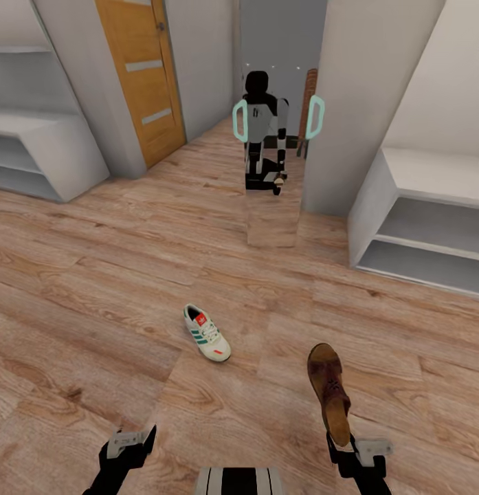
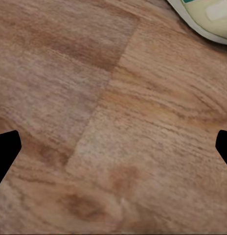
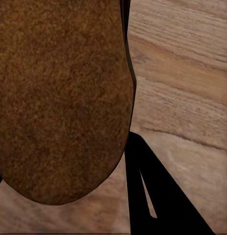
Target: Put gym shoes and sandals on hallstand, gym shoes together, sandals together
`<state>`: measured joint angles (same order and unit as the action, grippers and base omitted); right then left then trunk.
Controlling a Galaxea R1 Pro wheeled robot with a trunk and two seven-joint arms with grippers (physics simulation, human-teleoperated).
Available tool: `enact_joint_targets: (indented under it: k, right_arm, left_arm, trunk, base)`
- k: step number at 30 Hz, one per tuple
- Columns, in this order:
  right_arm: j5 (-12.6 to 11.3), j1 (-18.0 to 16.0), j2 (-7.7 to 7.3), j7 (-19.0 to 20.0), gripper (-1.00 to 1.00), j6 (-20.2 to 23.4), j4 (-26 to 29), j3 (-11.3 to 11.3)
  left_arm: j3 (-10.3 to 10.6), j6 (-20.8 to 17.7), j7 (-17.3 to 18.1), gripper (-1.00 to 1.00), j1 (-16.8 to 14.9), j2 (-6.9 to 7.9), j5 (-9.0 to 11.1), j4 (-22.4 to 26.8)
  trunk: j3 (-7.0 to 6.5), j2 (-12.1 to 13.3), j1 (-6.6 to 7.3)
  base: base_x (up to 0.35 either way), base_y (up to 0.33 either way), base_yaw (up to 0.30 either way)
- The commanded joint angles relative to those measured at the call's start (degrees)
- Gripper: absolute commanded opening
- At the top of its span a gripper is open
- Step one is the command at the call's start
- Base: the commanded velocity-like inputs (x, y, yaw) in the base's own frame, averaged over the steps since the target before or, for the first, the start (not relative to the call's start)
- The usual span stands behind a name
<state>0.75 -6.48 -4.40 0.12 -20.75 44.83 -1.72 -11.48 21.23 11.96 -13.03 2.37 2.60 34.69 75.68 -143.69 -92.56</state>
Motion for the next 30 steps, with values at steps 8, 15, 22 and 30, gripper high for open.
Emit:
enact_joint_targets:
  k: [8, 15, 22, 30]
  right_arm:
    - [-0.2, 1.7, 0.11, 0.1, -1.0, -6.4, -3.6, 0.0]
    - [-0.3, 1.7, 0.24, 0.0, -1.0, -6.8, -4.7, 0.1]
    - [-0.3, 1.7, 0.35, -0.2, -1.0, -6.8, -5.1, 0.1]
    - [-0.4, 1.7, 0.49, -0.4, -1.0, -6.9, -5.0, 0.1]
  left_arm:
    - [-4.6, 3.0, 0.6, 1.0, 2.8, -0.08, 0.3, -1.2]
    - [-4.9, 3.2, 0.6, 1.0, 2.9, -0.16, 0.2, -1.8]
    - [-4.9, 3.2, 0.6, 1.0, 2.9, -0.17, 0.3, -1.9]
    - [-5.0, 3.2, 0.6, 1.0, 2.9, -0.17, 0.3, -1.9]
  trunk:
    - [-2.46, 0.1, 0.21]
    - [-4.63, 0.2, 0.39]
    - [-6.81, 0.3, 0.57]
    - [-9.01, 0.4, 0.78]
  base:
    - [0.0, 0.0, 0.0]
    - [0.0, 0.0, 0.0]
    - [0.0, 0.0, 0.0]
    - [0.0, 0.0, 0.0]
